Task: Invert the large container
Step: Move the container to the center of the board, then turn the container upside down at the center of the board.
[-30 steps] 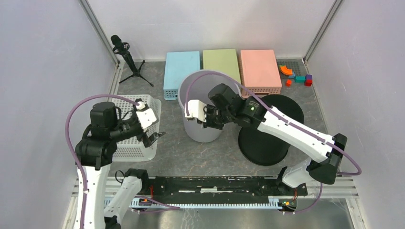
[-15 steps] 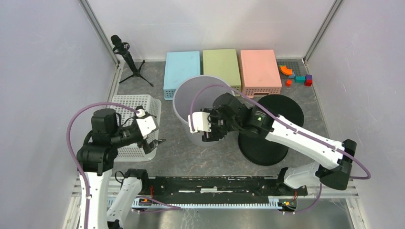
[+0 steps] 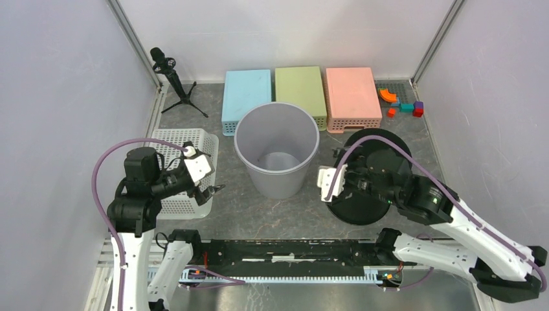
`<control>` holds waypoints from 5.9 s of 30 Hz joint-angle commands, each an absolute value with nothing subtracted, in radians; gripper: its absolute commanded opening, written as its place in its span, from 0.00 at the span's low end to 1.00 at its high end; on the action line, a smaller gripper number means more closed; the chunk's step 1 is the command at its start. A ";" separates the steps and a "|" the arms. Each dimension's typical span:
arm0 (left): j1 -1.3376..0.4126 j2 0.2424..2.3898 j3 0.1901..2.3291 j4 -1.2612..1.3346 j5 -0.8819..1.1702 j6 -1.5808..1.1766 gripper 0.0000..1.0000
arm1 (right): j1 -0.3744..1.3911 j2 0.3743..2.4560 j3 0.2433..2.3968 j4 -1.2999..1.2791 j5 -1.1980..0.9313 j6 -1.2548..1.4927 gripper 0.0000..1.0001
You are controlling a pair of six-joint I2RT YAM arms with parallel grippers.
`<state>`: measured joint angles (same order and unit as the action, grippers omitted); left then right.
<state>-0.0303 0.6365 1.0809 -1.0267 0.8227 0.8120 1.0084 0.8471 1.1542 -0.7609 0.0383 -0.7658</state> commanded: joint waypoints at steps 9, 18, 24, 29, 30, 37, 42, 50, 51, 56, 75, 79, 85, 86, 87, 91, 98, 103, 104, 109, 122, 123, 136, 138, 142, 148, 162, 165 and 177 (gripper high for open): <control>0.038 0.634 1.074 -0.946 0.919 0.717 1.00 | 0.879 0.670 0.873 -0.637 0.484 -0.842 0.92; 0.041 0.626 1.050 -0.912 0.941 0.690 1.00 | 0.731 0.644 0.851 -0.682 0.512 -0.878 0.93; 0.041 0.630 1.045 -0.886 0.954 0.666 1.00 | 0.609 0.693 0.870 -0.703 0.492 -0.896 0.94; 0.042 0.641 1.045 -0.879 0.959 0.660 1.00 | 0.458 0.737 0.895 -0.699 0.441 -0.940 0.93; 0.042 0.642 1.045 -0.878 0.960 0.661 1.00 | 0.432 0.742 0.901 -0.700 0.424 -0.947 0.93; 0.042 0.662 1.049 -0.868 0.972 0.660 1.00 | 0.289 0.760 0.897 -0.695 0.359 -1.012 0.92; 0.042 0.676 1.055 -0.867 0.982 0.658 1.00 | 0.168 0.789 0.912 -0.686 0.272 -1.053 0.92; 0.042 0.681 1.048 -0.867 0.998 0.655 1.00 | 0.134 0.791 1.123 -0.853 -0.152 -1.080 0.91; 0.041 0.681 1.045 -0.862 0.999 0.649 1.00 | 0.134 0.795 1.158 -0.881 -0.219 -1.084 0.91; 0.042 0.679 1.036 -0.853 0.990 0.637 1.00 | 0.135 0.838 1.335 -1.010 -0.484 -1.125 0.91; 0.086 0.724 1.009 -0.750 0.929 0.536 1.00 | 0.930 1.067 1.401 -0.930 -0.145 -0.846 0.89; 0.096 0.699 0.980 -0.731 0.923 0.528 1.00 | 1.076 1.143 1.376 -0.865 -0.008 -0.821 0.87; 0.104 0.671 0.940 -0.710 0.910 0.527 1.00 | 1.162 1.214 1.348 -0.742 0.156 -0.842 0.82; 0.105 0.671 0.936 -0.706 0.909 0.528 1.00 | 1.166 1.224 1.347 -0.731 0.156 -0.842 0.81; 0.106 0.670 0.934 -0.707 0.910 0.528 1.00 | 1.168 1.239 1.348 -0.722 0.155 -0.841 0.80; 0.107 0.675 0.938 -0.706 0.912 0.529 1.00 | 1.170 1.289 1.344 -0.725 0.138 -0.833 0.71; 0.109 0.680 0.946 -0.706 0.919 0.526 1.00 | 1.169 1.356 1.464 -0.845 -0.052 -0.751 0.28; 0.109 0.680 0.957 -0.706 0.925 0.519 1.00 | 1.149 1.394 1.579 -0.948 -0.170 -0.688 0.00; 0.108 0.680 0.959 -0.706 0.926 0.518 1.00 | 1.142 1.396 1.605 -0.965 -0.200 -0.673 0.00; 0.109 0.677 0.995 -0.738 0.935 0.538 1.00 | 1.069 1.366 1.693 -0.959 -0.304 -0.561 0.00; 0.108 0.744 1.061 -0.759 0.968 0.476 1.00 | 0.550 1.129 1.343 -0.501 -0.860 0.028 0.00; 0.108 0.751 1.045 -0.732 0.957 0.442 1.00 | 0.502 1.111 1.284 -0.432 -0.909 0.113 0.00; 0.104 0.932 0.938 -0.466 0.754 0.122 0.99 | 0.245 1.042 0.878 0.077 -1.008 0.671 0.03; 0.101 0.952 0.929 -0.453 0.753 0.110 0.98 | 0.229 1.027 0.860 0.060 -0.976 0.660 0.12; 0.082 0.988 0.905 -0.429 0.754 0.095 0.99 | 0.207 1.019 0.847 0.004 -0.923 0.604 0.30; 0.012 1.032 0.893 -0.428 0.712 0.112 1.00 | 0.193 1.015 0.829 -0.054 -0.866 0.528 0.46; -0.163 1.127 0.946 -0.425 0.680 0.138 1.00 | 0.194 0.974 0.965 -0.336 -0.523 0.168 0.58; -0.173 1.167 0.971 -0.388 0.731 0.108 1.00 | 0.194 0.965 0.986 -0.379 -0.493 0.139 0.59; -0.216 1.266 1.008 -0.263 0.953 -0.038 1.00 | 0.196 0.985 0.974 -0.424 -0.424 0.035 0.48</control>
